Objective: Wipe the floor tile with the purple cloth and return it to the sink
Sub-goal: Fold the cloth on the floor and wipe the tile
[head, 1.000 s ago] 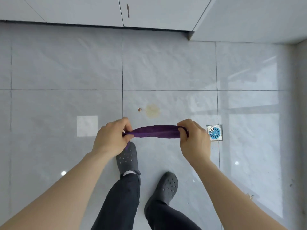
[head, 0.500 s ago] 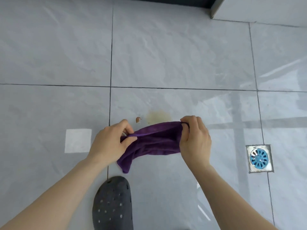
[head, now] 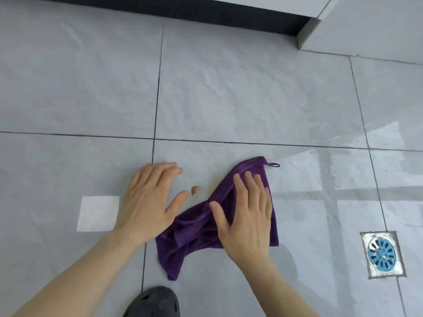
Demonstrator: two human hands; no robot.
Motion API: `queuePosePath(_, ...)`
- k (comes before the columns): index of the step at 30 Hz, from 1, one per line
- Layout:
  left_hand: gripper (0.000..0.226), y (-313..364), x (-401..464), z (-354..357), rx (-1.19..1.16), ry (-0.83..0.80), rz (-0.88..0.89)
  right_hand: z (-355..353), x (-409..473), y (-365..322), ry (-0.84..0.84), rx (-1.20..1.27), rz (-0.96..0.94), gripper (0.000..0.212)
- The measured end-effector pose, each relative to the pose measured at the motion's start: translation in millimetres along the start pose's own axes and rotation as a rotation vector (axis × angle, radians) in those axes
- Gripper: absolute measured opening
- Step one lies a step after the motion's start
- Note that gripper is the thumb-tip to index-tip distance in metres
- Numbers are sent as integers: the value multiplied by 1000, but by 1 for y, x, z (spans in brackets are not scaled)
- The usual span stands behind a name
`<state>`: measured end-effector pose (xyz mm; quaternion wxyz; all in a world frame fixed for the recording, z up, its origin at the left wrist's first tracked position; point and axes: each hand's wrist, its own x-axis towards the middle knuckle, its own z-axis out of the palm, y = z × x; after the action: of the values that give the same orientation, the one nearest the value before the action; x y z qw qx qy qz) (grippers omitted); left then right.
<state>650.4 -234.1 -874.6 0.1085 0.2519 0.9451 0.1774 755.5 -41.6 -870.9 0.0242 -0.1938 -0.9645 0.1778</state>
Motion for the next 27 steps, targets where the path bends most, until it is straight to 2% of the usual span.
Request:
queuePosePath(3, 65, -18, 15, 8, 117, -1, -47, 19, -10, 2, -162, -78, -29, 88)
queuePosePath(6, 68, -29, 26, 22, 193, -36, -125, 32, 5, 1, -212, -130, 5, 92)
queuePosePath(9, 70, -33, 29, 32, 208, -9, -183, 37, 22, 2, -211, -196, -11, 85)
queuePosePath(14, 70, -33, 30, 32, 228, -21, -172, 41, 53, 6, -204, -224, -64, 70)
queuePosePath(27, 67, -34, 32, 31, 208, -7, -167, 44, 95, 5, -149, -70, -130, 54)
